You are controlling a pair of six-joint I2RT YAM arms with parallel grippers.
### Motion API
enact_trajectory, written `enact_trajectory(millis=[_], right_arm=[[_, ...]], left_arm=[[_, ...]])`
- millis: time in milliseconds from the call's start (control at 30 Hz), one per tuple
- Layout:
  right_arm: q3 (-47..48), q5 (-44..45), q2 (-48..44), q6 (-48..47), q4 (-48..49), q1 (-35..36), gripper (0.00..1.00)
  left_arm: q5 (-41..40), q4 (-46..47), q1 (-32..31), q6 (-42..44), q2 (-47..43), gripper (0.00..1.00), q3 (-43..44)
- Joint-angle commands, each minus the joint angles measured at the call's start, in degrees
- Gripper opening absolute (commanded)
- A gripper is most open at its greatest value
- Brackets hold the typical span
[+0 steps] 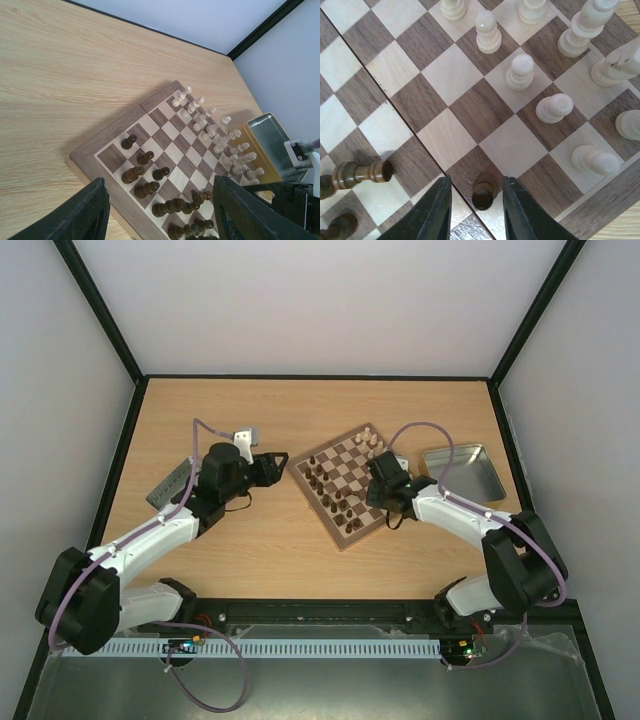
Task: Set up the chess pieces on the board
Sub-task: Pick up the chess piece from the chessboard.
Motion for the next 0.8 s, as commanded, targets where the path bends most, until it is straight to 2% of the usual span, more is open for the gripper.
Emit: enact_trajectory(millis=[0, 167, 267, 467, 767], right_arm=[[1.57, 1.91, 1.54, 0.01, -3.40, -0.32, 0.26], [2.47, 2.72, 3.08, -0.05, -3.38, -0.32, 0.22], [3.30, 3.57, 4.39, -0.05, -3.34, -0.32, 0.13], [4.54, 5.36, 4.89, -0.76, -3.29, -0.32, 0.05], [10.61, 2.52, 4.37, -3.46, -3.56, 0.72, 0.05]], left_arm=[[-0.24, 0.90, 0.56, -0.21, -1.17, 0.58, -0.45], [0.01, 0.99, 0.80, -0.19, -1.22, 0.58, -0.54], [0.14, 0.92, 0.90, -0.23, -1.32, 0.58, -0.57], [0.15, 0.90, 1.18, -0.05, -1.58, 0.58, -0.64], [-1.17, 0.31, 1.91, -0.40, -2.76, 0.58, -0.85]])
